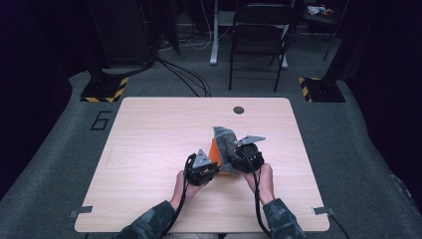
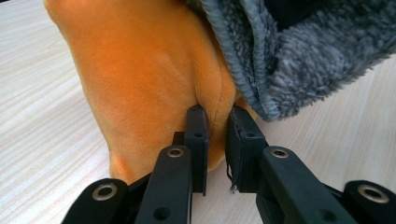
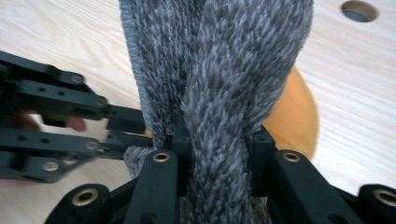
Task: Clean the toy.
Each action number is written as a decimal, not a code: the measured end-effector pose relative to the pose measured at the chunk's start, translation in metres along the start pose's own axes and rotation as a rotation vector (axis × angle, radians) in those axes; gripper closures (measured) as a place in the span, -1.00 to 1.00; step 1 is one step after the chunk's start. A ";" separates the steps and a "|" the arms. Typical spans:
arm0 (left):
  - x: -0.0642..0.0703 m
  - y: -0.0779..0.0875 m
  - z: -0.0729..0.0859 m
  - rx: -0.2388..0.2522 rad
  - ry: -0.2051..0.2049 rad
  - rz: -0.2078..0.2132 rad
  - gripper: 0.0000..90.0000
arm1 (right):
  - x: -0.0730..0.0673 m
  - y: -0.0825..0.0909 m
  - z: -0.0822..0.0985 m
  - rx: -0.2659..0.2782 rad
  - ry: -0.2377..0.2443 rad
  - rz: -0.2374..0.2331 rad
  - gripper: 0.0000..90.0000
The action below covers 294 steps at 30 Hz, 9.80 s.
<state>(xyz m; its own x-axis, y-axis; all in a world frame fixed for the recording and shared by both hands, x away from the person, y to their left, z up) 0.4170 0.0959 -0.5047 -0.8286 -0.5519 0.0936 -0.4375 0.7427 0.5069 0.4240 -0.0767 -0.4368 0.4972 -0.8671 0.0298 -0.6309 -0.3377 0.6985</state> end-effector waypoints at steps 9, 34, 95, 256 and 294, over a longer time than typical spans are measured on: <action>0.000 0.000 0.000 -0.001 -0.005 0.000 0.76 | 0.016 -0.002 0.006 -0.033 -0.011 0.046 0.57; -0.005 0.000 0.001 -0.004 0.003 0.002 0.76 | 0.068 -0.049 0.059 -0.232 -0.136 0.107 0.58; -0.003 0.010 -0.010 0.035 0.014 -0.037 0.85 | -0.017 0.002 -0.001 0.012 0.060 -0.001 0.63; -0.004 0.008 -0.008 0.023 0.023 -0.007 0.75 | 0.050 -0.020 0.032 -0.118 -0.072 0.101 0.60; -0.001 0.007 -0.008 0.012 0.000 0.003 0.74 | 0.023 -0.004 0.011 -0.050 0.016 0.057 0.61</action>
<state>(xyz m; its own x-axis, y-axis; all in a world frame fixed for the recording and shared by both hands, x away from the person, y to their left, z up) 0.4176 0.0988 -0.4945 -0.8301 -0.5494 0.0955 -0.4388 0.7492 0.4961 0.4313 -0.0991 -0.4471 0.4712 -0.8782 0.0815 -0.6281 -0.2693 0.7301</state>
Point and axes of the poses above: each handheld gripper's, and its own axes: y roughly backward along the jaws, z roughly out of its underside, x roughly to its right, the point moved 2 cm from there along -y, roughly forward along the jaws, and after that the axes turned 5 degrees about z, right-handed, at the moved point
